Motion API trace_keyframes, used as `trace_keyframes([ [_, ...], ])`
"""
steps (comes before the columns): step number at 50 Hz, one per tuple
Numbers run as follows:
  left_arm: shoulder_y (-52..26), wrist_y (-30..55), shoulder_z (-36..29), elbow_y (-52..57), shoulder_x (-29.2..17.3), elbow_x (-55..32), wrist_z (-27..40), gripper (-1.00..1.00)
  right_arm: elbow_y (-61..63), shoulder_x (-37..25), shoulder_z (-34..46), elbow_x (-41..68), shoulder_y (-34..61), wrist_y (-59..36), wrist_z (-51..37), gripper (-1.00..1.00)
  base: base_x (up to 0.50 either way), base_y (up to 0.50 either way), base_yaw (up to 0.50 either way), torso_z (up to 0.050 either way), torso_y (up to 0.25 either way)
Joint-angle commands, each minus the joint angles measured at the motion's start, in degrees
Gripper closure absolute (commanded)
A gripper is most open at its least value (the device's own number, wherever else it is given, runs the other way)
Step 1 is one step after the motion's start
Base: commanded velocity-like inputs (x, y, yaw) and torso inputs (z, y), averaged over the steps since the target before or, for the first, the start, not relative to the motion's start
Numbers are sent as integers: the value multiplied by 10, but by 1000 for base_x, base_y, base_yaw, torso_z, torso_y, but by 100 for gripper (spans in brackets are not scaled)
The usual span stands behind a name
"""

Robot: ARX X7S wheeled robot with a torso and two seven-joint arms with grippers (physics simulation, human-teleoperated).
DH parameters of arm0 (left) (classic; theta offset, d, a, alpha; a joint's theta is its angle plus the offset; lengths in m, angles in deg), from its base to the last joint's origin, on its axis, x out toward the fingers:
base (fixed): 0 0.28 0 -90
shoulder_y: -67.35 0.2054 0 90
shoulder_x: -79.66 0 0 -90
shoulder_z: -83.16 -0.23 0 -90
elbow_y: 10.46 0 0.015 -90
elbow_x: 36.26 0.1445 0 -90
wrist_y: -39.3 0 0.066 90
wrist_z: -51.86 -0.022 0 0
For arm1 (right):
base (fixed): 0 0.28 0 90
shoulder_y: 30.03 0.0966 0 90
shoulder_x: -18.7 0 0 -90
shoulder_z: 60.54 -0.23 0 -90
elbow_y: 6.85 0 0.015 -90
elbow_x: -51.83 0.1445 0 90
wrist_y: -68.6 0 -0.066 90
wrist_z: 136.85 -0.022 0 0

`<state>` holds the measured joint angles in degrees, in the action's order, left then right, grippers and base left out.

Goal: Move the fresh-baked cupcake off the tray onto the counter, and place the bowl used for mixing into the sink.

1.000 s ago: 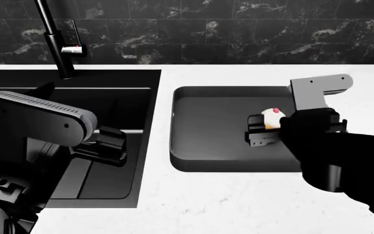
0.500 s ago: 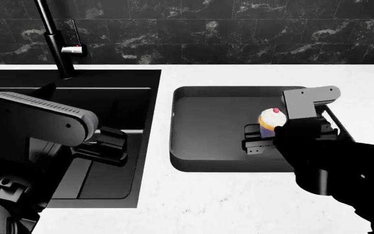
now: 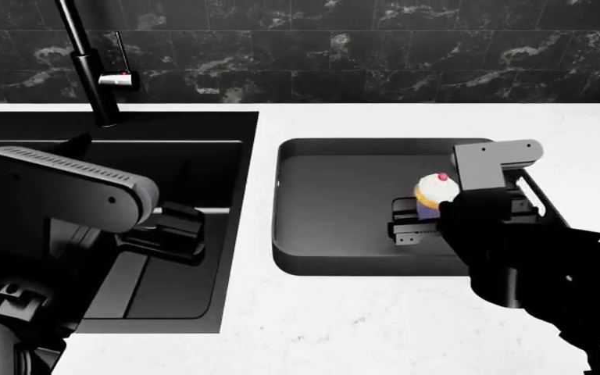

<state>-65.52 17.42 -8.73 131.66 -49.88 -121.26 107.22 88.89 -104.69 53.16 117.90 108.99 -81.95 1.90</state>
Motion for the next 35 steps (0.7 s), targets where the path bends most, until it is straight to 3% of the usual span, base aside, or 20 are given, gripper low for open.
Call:
trace_keyframes([
  [1, -4, -2, -4, -2, -3, -2, 3, -100, -1, -2, 5, -6, -3, 8, 11, -100, 0, 0, 0, 0, 0],
  [5, -3, -4, -5, -1, -3, 0, 2, -100, -2, -3, 7, -12, -4, 14, 14, -100, 0, 0, 0, 0, 0],
  [6, -3, -4, -6, -1, -3, 0, 2, -100, -2, -3, 8, -14, -4, 16, 14, 100, 0, 0, 0, 0, 0],
  [35, 1, -16, -9, 1, -10, 3, 1, -100, 62, -39, -36, 37, 16, 4, -4, 100, 0, 0, 0, 0, 0],
])
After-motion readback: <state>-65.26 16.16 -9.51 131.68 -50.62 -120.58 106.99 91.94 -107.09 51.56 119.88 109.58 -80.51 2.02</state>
